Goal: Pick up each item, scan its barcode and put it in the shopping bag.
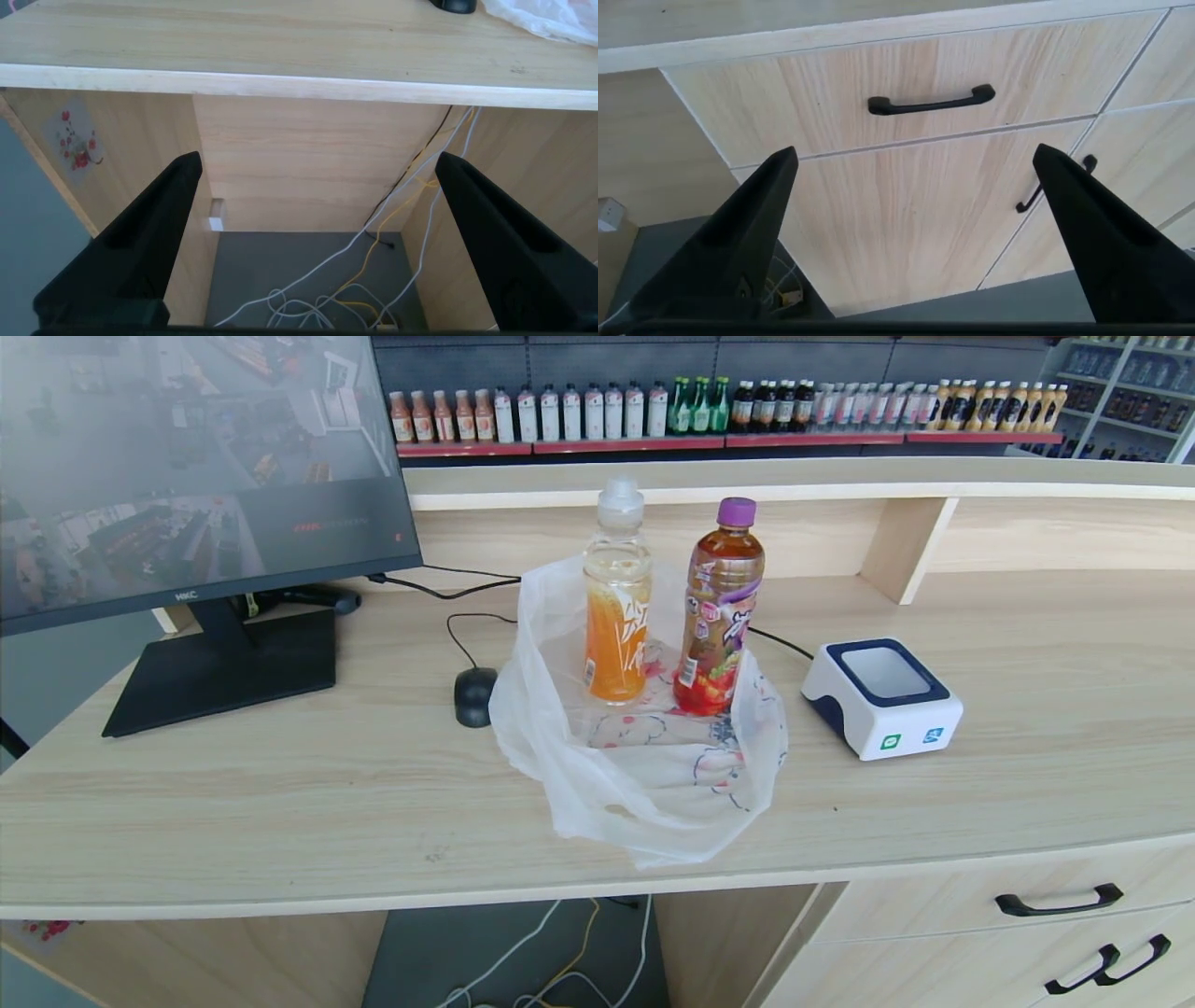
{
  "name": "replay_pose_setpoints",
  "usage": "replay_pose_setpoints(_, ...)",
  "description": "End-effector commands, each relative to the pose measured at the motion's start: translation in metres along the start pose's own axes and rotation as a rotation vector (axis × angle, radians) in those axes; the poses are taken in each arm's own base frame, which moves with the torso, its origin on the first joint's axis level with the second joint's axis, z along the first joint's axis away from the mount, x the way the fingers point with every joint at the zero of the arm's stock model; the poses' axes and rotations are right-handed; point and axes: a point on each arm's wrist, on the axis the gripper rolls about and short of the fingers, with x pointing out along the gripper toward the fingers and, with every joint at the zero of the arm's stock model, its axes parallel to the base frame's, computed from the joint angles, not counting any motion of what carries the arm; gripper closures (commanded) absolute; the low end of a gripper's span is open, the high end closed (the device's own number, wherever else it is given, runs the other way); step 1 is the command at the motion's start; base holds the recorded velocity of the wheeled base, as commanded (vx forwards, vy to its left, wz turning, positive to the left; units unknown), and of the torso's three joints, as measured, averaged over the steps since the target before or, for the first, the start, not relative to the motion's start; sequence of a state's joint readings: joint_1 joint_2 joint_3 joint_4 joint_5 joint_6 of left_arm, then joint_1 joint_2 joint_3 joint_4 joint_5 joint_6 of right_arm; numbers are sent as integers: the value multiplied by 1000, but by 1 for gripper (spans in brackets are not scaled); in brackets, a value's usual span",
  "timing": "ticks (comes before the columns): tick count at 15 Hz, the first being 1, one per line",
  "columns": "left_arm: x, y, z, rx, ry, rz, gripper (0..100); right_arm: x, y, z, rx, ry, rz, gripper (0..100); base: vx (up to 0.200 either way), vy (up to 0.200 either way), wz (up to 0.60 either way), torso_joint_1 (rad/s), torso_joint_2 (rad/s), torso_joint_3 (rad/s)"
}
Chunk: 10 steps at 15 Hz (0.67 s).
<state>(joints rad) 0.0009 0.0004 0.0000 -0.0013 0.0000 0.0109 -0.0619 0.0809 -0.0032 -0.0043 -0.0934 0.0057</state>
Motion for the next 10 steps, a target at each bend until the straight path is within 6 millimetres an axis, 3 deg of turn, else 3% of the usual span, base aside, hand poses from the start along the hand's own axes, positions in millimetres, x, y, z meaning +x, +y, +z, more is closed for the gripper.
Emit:
replay_pose_setpoints(1, 0, 0, 0, 0, -1, -1, 0, 1, 0, 0, 5, 8, -9, 0, 0, 0, 0, 0, 0, 0)
replay_pose_setpoints(10, 0, 0, 0, -3, -2, 2, 0, 1, 1, 0, 10, 10, 11, 0, 0, 0, 0, 0, 0, 0)
